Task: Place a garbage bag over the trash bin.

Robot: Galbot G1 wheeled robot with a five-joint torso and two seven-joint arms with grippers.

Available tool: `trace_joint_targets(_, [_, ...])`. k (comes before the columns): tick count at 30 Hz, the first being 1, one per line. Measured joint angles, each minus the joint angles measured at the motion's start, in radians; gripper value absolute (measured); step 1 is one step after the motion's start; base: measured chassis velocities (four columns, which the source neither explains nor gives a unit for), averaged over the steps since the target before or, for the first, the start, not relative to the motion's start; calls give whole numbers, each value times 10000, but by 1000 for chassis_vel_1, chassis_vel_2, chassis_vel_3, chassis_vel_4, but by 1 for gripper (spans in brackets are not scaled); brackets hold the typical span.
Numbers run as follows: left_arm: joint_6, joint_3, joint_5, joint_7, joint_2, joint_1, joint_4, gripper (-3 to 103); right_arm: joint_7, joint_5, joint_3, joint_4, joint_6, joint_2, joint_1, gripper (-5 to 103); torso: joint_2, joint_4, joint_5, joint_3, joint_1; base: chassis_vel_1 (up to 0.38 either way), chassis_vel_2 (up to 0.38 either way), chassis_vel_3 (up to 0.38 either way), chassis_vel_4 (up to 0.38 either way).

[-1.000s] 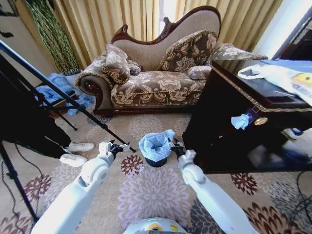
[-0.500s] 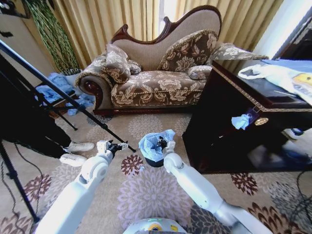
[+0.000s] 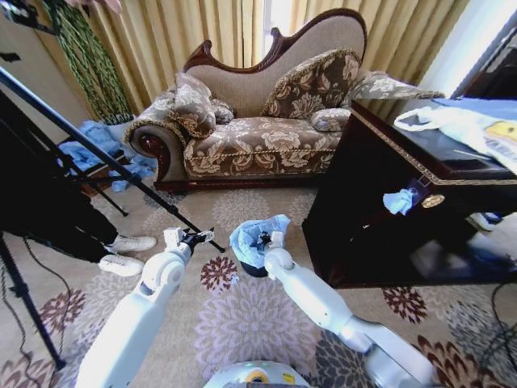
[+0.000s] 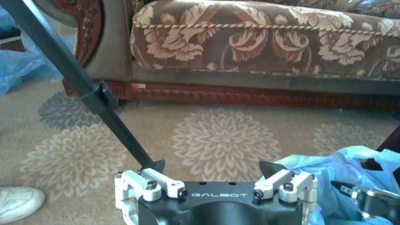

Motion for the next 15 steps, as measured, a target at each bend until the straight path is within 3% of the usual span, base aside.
trace_joint_targets(15, [-260,-326,19,268,-104,47,-9,100,69,209,-705,-1919,-320,683,1176,0,0,-1,0,-1,0,0,0,0,0])
